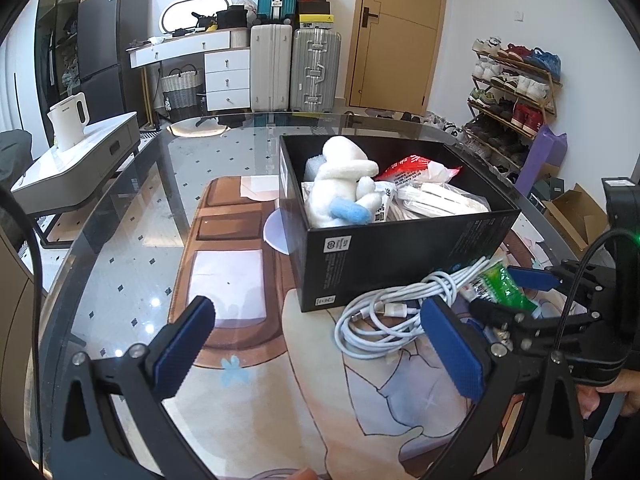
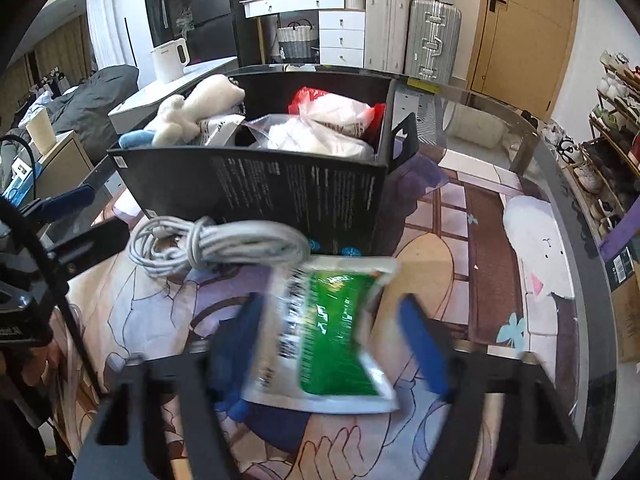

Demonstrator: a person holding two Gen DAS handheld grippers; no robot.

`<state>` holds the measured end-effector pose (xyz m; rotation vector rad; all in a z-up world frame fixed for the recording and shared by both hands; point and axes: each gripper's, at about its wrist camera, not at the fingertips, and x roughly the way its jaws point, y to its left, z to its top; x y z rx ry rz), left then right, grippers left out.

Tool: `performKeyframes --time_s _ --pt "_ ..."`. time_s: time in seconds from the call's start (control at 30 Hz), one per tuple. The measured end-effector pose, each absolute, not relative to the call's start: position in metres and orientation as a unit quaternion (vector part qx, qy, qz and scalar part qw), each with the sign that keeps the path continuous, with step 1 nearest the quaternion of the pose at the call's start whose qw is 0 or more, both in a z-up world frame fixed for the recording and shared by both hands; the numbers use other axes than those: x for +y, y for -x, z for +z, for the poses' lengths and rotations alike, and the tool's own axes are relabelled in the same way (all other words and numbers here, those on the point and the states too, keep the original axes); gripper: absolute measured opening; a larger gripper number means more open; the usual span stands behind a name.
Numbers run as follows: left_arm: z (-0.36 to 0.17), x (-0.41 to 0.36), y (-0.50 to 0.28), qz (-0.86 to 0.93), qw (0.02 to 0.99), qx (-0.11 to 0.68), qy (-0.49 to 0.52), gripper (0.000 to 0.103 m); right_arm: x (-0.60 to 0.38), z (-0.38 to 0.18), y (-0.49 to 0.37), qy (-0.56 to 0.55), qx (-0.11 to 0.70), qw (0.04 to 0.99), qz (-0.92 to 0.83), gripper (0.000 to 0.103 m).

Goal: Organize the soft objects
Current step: 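Grasp the green-and-white packet with the right gripper while left gripper grasps the white cable coil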

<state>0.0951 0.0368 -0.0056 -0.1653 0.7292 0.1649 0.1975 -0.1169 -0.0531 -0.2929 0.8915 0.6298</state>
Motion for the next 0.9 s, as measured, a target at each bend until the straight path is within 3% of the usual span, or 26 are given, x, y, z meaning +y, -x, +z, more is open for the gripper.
performKeyframes --time_s 0.27,0.9 --pt "-0.004 0.033 -0.095 0.077 0.928 0.359 0.07 0.103 -0.136 -0.052 -0.182 0.124 0.421 0.846 0.302 0.041" --pt "-0.014 -0.004 -0.108 0.034 0.91 0.408 0.06 0.103 -0.181 -0.033 -0.177 0.048 0.407 0.856 0.315 0.037"
